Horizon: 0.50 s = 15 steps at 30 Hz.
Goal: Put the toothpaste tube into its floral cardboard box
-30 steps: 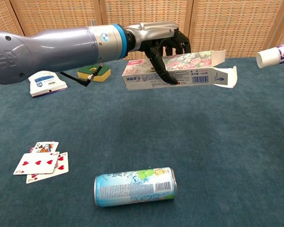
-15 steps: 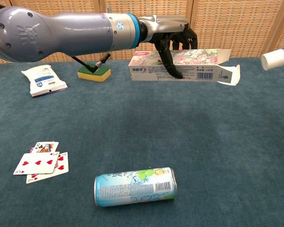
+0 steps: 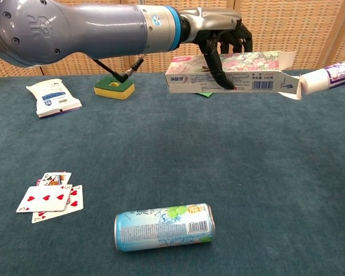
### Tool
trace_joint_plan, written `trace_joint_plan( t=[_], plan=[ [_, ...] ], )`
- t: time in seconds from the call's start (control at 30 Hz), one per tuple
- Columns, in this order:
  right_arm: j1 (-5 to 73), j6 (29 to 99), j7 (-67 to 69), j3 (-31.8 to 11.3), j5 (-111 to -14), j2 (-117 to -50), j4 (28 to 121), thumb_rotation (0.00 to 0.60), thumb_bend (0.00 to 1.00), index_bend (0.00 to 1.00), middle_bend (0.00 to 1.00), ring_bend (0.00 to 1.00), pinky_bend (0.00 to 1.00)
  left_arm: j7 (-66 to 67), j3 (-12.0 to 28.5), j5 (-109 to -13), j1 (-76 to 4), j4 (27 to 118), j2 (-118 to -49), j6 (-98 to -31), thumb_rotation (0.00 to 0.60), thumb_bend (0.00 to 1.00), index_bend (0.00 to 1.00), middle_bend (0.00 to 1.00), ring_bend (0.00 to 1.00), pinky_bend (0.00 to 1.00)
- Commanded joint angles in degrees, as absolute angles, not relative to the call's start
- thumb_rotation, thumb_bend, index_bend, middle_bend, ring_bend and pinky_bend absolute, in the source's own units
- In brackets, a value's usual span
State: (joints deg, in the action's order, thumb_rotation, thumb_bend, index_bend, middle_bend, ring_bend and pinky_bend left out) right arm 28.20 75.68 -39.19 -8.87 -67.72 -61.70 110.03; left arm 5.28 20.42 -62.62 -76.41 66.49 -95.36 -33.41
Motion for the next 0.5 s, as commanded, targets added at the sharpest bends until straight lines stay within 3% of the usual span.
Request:
trace_joint_plan(
  t=[0.03, 0.5],
  plan=[
    [28.9, 75.1, -40.0, -9.7, -66.4, -62.3, 110.8, 0.600, 0.56, 0.58, 0.60, 0.45, 0.38, 6.2, 20.3, -61.1, -76.8, 66.9, -95.4, -33.5, 0.600, 0.22, 0.51, 0.50, 0.46, 0.49],
    [31.1, 73.5, -40.2, -12.1, -61.8, -63.2, 110.4, 0.600, 0.57, 0.58, 0.60, 0.45, 0.38, 5.9, 19.1, -58.6, -76.7, 64.5, -97.1, -33.6, 0.600, 0.22, 0.51, 0.50, 0.46, 0.49]
  ],
)
